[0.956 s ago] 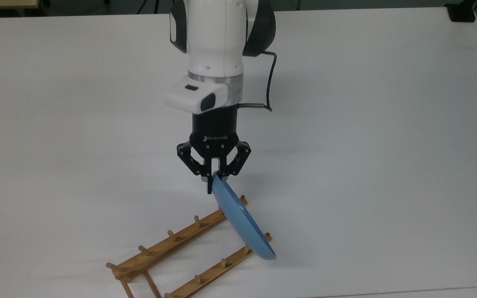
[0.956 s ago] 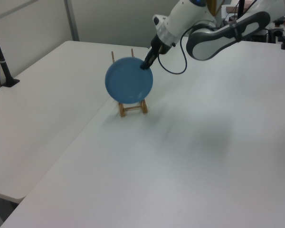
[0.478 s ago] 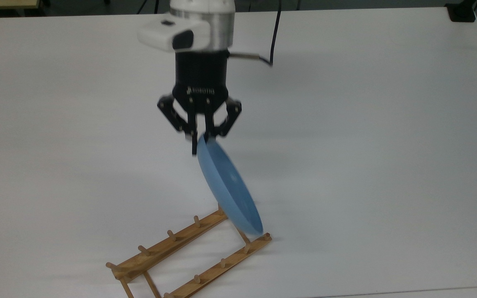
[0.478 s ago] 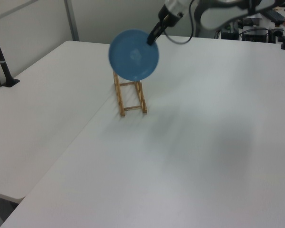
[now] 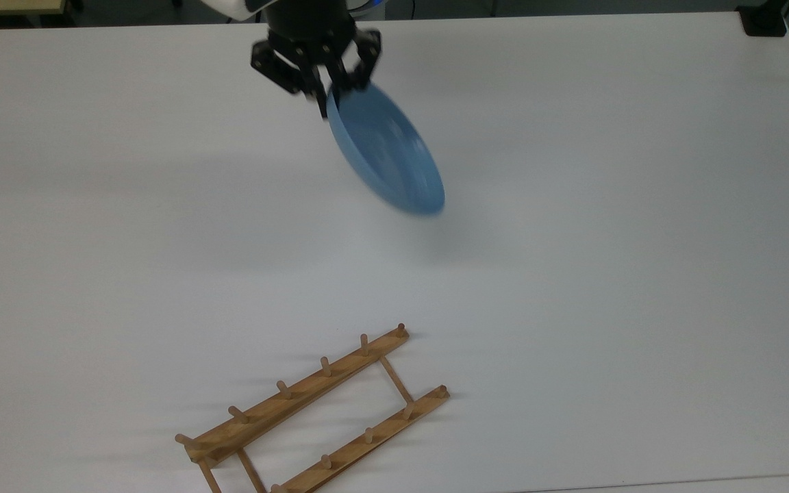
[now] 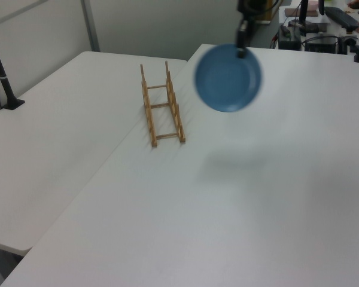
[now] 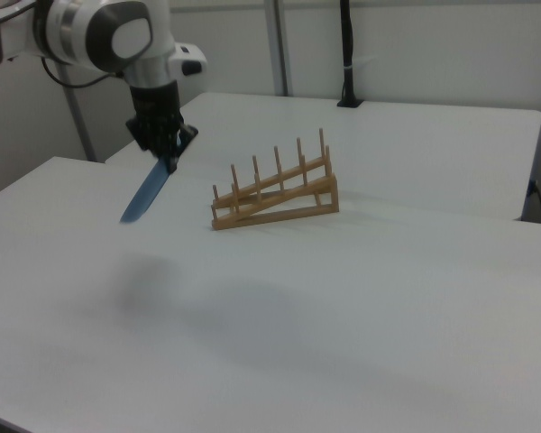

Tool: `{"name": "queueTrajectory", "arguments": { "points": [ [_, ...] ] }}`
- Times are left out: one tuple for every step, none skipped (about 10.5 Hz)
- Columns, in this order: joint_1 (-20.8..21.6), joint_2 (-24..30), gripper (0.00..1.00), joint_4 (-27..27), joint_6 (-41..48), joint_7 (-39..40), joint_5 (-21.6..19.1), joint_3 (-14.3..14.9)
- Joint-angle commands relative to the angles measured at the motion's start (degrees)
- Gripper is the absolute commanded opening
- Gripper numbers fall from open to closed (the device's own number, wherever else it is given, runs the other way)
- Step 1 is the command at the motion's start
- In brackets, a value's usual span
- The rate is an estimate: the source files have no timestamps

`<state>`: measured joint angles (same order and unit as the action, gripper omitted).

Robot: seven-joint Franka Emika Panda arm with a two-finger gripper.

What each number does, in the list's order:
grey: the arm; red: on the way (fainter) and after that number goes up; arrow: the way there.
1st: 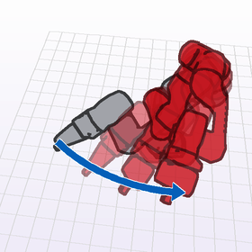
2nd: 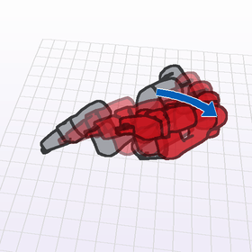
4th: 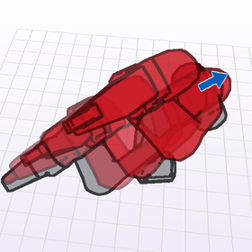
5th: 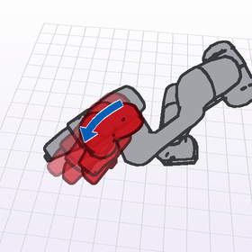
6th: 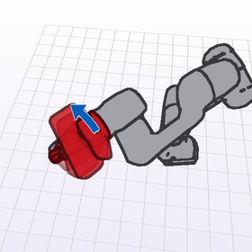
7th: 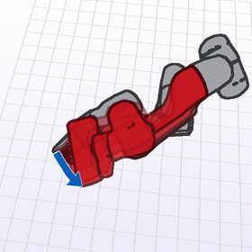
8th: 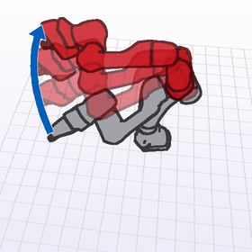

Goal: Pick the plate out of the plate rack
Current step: 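Lift the blue plate up out of the wooden rack, then lower the held plate flat onto the table and open the gripper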

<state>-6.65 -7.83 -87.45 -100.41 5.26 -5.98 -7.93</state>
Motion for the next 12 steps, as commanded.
{"name": "queueTrajectory", "arguments": {
  "points": [
    [-6.42,0.63,0.0,-4.63,10.12,16.65,-7.96,0.63],
    [-8.88,1.06,0.0,-8.83,9.88,23.93,-12.95,0.89],
    [-9.87,1.15,0.0,-11.66,9.7,28.79,-15.09,2.72],
    [-9.87,1.06,0.0,-13.51,7.61,31.45,-15.2,3.7],
    [-9.88,1.06,0.0,-16.66,3.76,33.48,-15.29,3.79],
    [-9.96,0.72,0.0,-19.92,-1.23,34.37,-15.29,3.8],
    [-9.96,0.1,0.0,-22.56,-5.98,35.33,-15.2,3.8],
    [-10.31,-1.21,0.0,-24.06,-9.34,36.12,-15.2,3.88],
    [-10.31,-2.7,0.0,-24.17,-10.94,36.39,-15.11,3.97],
    [-10.31,-4.02,0.0,-24.17,-11.91,36.4,-15.02,3.97],
    [-10.31,-5.34,0.0,-24.25,-12.88,36.48,-14.41,3.97],
    [-10.31,-6.92,0.0,-24.26,-13.76,36.4,-13.8,4.06]
  ]
}}
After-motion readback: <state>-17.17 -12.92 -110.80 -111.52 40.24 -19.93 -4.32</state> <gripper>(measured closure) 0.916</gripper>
